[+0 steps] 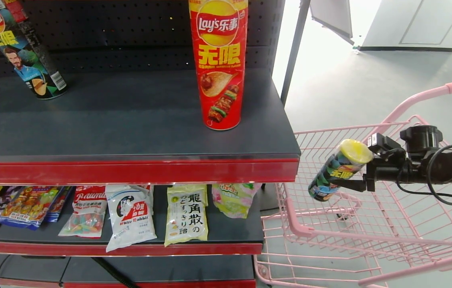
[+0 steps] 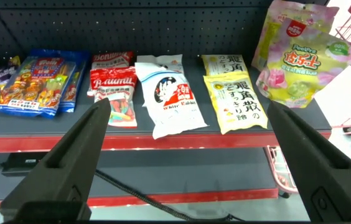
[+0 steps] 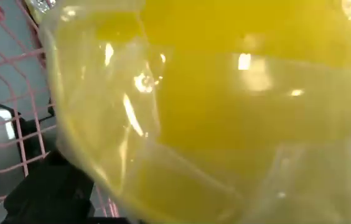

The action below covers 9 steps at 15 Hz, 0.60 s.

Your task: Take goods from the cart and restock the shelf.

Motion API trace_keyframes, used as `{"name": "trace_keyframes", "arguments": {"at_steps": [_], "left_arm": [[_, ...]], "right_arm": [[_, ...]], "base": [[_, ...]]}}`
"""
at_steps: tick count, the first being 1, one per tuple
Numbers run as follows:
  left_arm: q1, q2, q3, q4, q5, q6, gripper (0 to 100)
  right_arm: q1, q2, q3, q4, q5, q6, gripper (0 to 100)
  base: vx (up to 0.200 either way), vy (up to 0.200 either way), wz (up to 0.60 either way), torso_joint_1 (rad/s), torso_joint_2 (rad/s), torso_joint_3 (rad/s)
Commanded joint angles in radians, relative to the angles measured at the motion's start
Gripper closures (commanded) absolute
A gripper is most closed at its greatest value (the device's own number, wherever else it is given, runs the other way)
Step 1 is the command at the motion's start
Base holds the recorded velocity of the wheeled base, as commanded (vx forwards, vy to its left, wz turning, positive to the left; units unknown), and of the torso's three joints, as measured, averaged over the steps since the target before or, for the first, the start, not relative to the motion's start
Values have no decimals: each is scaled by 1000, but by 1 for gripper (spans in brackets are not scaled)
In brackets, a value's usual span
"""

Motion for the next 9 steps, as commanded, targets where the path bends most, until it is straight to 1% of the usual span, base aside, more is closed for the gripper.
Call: {"name": "trace_keyframes", "arguments": {"at_steps": [1,2,4,7,9], "left_arm": [[0,1,0,0,0,0,0],[0,1,0,0,0,0,0],[0,1,0,0,0,0,0],[0,1,0,0,0,0,0],[0,1,0,0,0,0,0]], "right_arm": [[53,11,-14,-1,2,21,0],[73,9,-17,-3,2,38,100],[99,3,-33,-3,2,63,100],[99,-25,-30,-1,1,69,100],[94,-114,-22,8,2,96,100]], "base": [[0,0,0,0,0,0],[0,0,0,0,0,0],[0,0,0,0,0,0],[0,0,0,0,0,0],[0,0,0,0,0,0]]}}
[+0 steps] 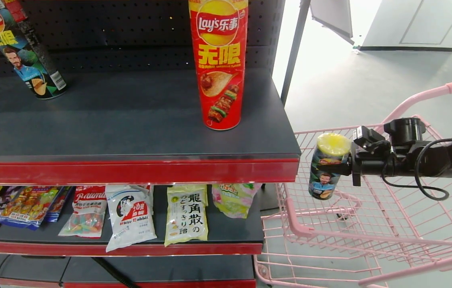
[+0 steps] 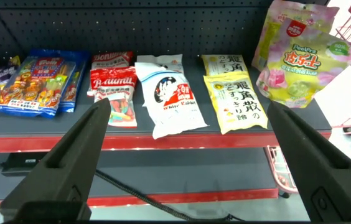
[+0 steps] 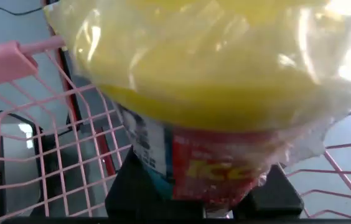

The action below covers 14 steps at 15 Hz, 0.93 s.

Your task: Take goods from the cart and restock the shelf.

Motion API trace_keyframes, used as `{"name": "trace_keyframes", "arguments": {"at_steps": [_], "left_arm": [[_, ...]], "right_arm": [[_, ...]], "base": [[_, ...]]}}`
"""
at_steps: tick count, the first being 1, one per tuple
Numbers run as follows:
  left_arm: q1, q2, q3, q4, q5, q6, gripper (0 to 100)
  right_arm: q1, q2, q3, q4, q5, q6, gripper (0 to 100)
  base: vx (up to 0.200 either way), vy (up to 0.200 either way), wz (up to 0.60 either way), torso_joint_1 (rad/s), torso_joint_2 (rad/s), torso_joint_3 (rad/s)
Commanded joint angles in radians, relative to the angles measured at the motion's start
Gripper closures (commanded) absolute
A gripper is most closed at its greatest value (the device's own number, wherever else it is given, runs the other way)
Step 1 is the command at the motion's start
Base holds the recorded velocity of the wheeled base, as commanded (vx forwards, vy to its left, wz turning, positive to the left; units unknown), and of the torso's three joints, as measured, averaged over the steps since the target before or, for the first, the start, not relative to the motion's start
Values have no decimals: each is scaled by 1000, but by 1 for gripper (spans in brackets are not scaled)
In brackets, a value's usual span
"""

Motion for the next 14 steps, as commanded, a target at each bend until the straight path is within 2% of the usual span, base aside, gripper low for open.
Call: {"name": "trace_keyframes", "arguments": {"at_steps": [1,5,7,8,10,11,13,14], "left_arm": [[0,1,0,0,0,0,0],[0,1,0,0,0,0,0],[0,1,0,0,0,0,0],[0,1,0,0,0,0,0],[0,1,0,0,0,0,0],[0,1,0,0,0,0,0],[0,1,0,0,0,0,0],[0,1,0,0,0,0,0]], "right_arm": [[-10,-161,51,4,7,58,100],[-59,-414,177,27,8,148,100],[-64,-627,328,47,-5,273,100],[-50,-730,404,45,-68,371,100],[24,-896,453,45,-133,581,100],[119,-995,475,43,-176,713,100],[243,-1066,552,42,-262,684,100],[300,-1067,562,43,-304,622,100]], "base": [[0,0,0,0,0,0],[0,0,0,0,0,0],[0,0,0,0,0,0],[0,0,0,0,0,0],[0,0,0,0,0,0],[0,0,0,0,0,0],[0,0,0,0,0,0],[0,0,0,0,0,0]]}}
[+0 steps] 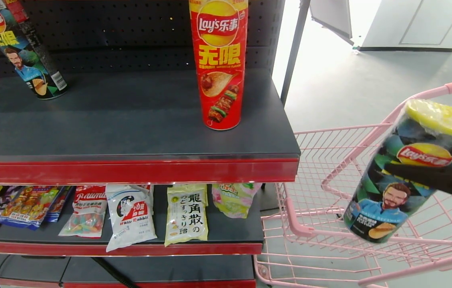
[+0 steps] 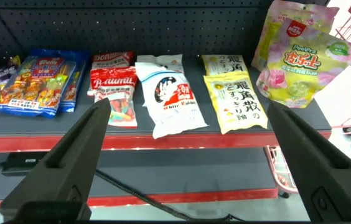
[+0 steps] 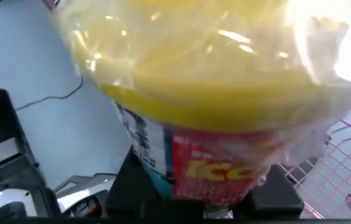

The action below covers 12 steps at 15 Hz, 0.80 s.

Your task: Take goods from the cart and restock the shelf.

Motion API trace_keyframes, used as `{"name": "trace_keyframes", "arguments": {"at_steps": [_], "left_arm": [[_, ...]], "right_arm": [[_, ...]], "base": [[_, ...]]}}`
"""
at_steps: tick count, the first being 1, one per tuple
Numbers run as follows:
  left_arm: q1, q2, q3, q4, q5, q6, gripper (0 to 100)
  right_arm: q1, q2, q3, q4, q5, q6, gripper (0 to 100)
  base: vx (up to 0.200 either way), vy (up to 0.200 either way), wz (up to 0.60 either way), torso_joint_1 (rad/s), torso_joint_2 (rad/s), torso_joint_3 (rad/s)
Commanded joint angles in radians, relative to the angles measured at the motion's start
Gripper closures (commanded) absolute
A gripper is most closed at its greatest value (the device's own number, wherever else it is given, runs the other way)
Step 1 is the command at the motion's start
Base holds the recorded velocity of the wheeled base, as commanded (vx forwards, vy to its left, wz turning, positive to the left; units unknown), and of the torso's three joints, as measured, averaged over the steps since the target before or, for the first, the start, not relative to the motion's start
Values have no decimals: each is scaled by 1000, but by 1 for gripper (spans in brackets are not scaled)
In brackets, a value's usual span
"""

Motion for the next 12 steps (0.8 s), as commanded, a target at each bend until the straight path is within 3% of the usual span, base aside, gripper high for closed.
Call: {"name": "trace_keyframes", "arguments": {"at_steps": [1,6,8,12], "left_arm": [[0,1,0,0,0,-1,0],[0,1,0,0,0,-1,0],[0,1,0,0,0,-1,0],[0,1,0,0,0,-1,0]], "right_arm": [[138,-135,74,-2,-96,-46,100],[243,-122,157,-7,-197,-87,100],[315,-99,157,-7,-243,-115,100],[354,-13,116,-10,-278,-159,100]], "base": [[0,0,0,0,0,0],[0,0,0,0,0,0],[0,0,0,0,0,0],[0,0,0,0,0,0]]}}
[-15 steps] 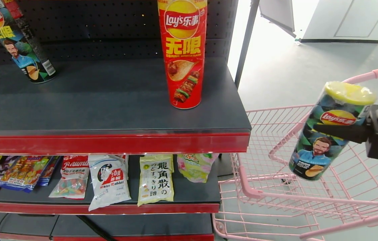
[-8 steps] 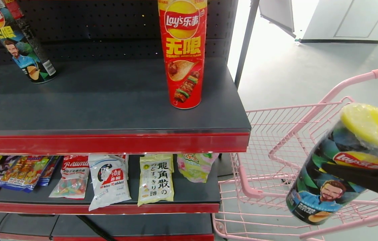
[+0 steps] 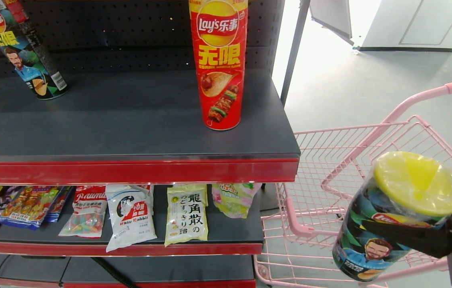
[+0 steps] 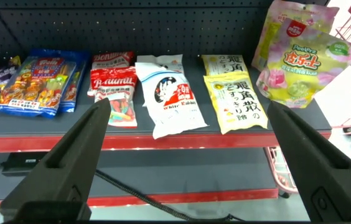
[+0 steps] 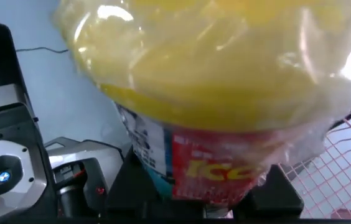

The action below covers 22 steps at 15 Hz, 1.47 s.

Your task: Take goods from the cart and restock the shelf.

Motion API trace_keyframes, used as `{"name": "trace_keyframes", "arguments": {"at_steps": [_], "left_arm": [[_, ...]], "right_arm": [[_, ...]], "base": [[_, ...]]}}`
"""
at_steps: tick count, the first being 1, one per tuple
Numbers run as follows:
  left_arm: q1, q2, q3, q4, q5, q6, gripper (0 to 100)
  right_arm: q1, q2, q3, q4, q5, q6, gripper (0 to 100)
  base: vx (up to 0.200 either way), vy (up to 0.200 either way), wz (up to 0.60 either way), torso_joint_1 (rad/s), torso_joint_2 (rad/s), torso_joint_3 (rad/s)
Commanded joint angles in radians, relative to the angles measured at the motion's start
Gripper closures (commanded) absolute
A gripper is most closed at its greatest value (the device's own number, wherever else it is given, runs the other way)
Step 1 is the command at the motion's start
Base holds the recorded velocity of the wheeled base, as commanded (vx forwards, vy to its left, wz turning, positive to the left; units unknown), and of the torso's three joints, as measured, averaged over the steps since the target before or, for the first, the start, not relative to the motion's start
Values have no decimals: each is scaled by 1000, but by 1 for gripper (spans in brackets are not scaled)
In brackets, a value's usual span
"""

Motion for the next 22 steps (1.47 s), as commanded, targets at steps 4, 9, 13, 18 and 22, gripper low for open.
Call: {"name": "trace_keyframes", "arguments": {"at_steps": [4,9,13,18,22], "left_arm": [[0,1,0,0,0,-1,0],[0,1,0,0,0,-1,0],[0,1,0,0,0,-1,0],[0,1,0,0,0,-1,0],[0,1,0,0,0,-1,0]], "right_arm": [[35,128,-90,-7,-29,-15,100],[32,137,-101,-45,-48,-15,100],[28,128,-110,-45,-48,-12,100],[28,128,-127,-45,-48,-9,100],[28,122,-120,-45,-48,-6,100]], "base": [[0,0,0,0,0,0],[0,0,0,0,0,0],[0,0,0,101,-256,-151],[0,0,0,228,-554,-321],[0,0,0,218,-503,-289]]}}
